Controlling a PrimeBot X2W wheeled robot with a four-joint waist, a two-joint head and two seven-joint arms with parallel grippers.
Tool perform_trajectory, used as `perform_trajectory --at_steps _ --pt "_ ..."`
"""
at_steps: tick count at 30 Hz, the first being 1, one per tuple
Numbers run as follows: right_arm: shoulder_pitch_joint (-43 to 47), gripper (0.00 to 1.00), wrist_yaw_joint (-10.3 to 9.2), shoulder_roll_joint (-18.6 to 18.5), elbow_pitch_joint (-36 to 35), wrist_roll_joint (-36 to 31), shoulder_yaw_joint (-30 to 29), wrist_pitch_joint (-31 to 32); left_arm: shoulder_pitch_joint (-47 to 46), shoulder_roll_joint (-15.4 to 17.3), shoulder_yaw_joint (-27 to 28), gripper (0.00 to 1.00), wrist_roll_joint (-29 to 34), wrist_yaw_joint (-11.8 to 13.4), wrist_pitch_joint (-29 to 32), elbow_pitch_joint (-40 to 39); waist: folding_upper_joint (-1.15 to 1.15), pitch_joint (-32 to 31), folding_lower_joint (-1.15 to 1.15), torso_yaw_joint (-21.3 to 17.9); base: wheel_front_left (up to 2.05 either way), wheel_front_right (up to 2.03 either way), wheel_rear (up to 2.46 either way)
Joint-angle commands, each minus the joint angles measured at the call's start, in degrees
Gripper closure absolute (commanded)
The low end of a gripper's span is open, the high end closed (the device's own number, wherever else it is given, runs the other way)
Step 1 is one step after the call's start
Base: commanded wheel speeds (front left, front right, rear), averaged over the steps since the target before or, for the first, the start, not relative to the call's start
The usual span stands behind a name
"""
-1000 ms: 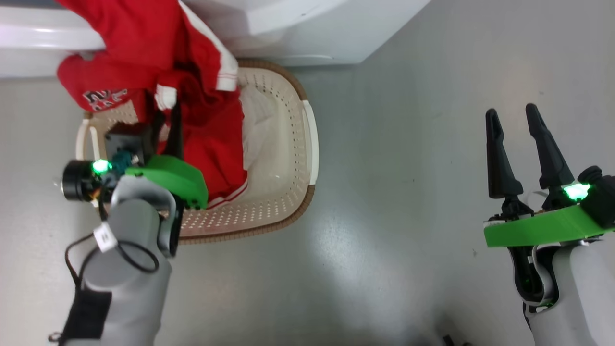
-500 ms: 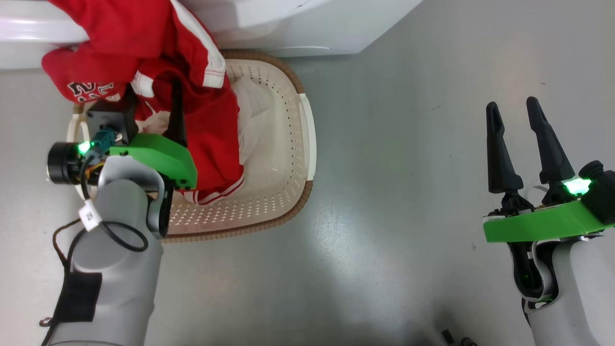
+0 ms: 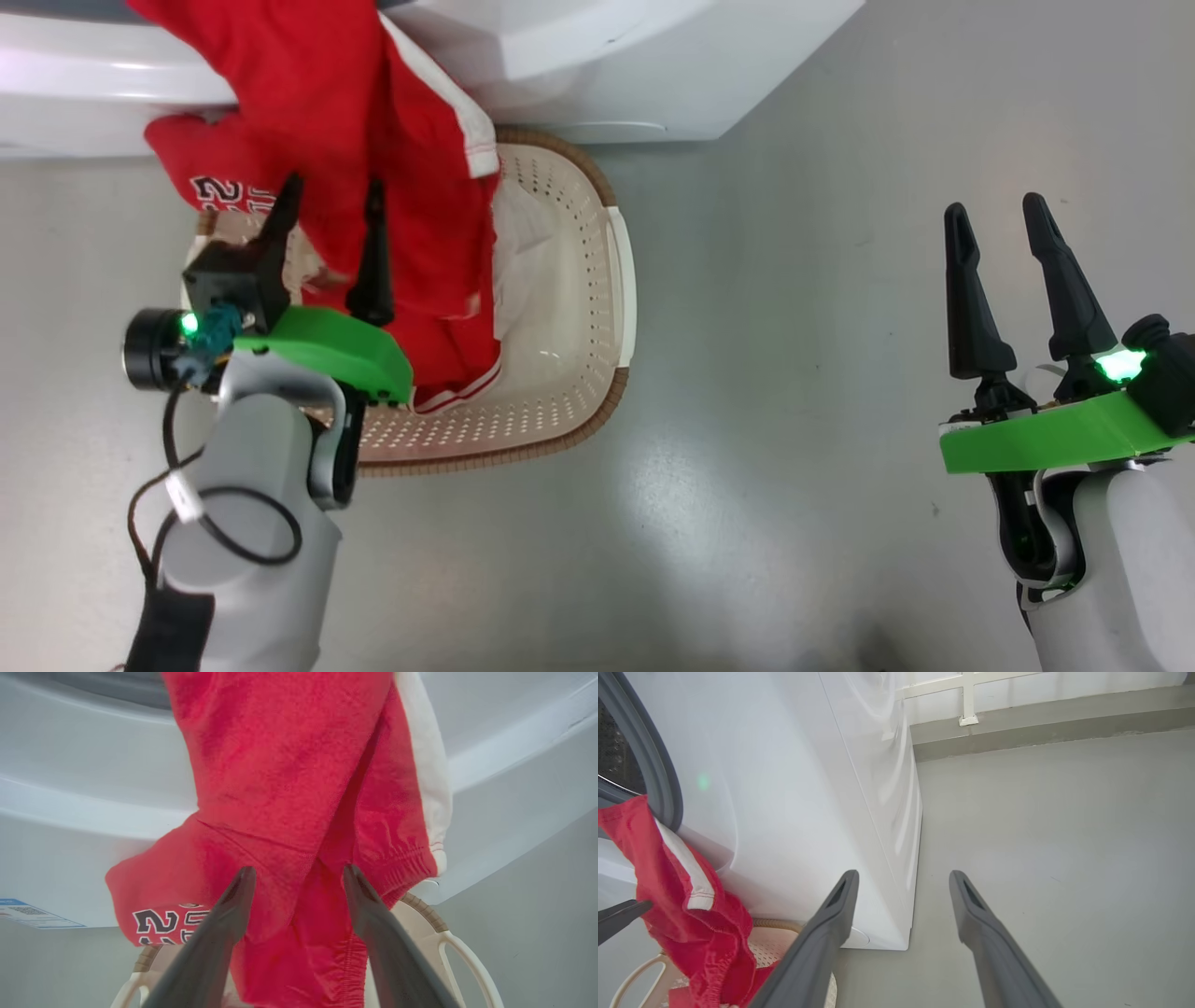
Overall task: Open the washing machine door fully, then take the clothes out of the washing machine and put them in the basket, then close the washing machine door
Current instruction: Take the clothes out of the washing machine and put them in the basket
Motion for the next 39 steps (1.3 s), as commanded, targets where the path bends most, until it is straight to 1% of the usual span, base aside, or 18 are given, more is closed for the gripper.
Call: perform_trajectory --at_steps 1,6,14,20,25,32,35,39 --pt "1.60 0.00 0.37 -0.44 -0.95 -0.44 1.14 -0.36 3.10 1.59 0.71 0.00 -0.21 0.42 -0.28 -3.01 0.00 -0.97 0.00 0.62 0.00 0.00 0.00" --pt "2.45 0.00 0.37 -0.98 -0.60 -0.37 1.28 -0.36 7.35 1.58 1.06 0.00 0.17 0.95 -0.28 -9.89 0.00 -2.79 0.00 1.08 0.00 0.00 0.00" --pt "4.28 0.00 0.37 -1.92 -0.24 -0.28 1.30 -0.36 15.69 1.58 2.75 0.00 1.60 0.97 -0.28 -20.50 0.00 -5.76 0.00 1.67 0.00 0.00 0.00" --pt "5.41 0.00 0.37 -2.30 -0.15 -0.22 1.28 -0.36 21.33 1.58 3.94 0.00 2.01 0.84 -0.28 -27.44 0.00 -7.11 0.00 1.96 0.00 0.00 0.00" --pt "5.70 0.00 0.37 -2.42 -0.22 -0.21 1.34 -0.36 25.39 1.58 4.53 0.00 1.85 1.31 -0.28 -32.35 0.00 -7.34 0.00 1.82 0.00 0.00 0.00" --pt "5.30 0.00 0.37 -2.36 -0.44 -0.20 1.22 -0.36 26.49 1.58 4.03 0.00 1.13 1.95 -0.28 -35.02 0.00 -6.67 0.00 1.64 0.00 0.00 0.00" --pt "5.03 0.00 0.37 -2.34 -0.54 -0.22 1.17 -0.36 25.32 1.58 4.07 0.00 0.70 1.65 -0.28 -34.79 0.00 -6.28 0.00 1.64 0.00 0.00 0.00" --pt "4.67 0.00 0.37 -2.27 -0.67 -0.26 1.09 -0.36 22.64 1.58 4.21 0.00 1.61 0.94 -0.28 -33.47 0.00 -5.73 0.00 1.70 0.00 0.00 0.00"
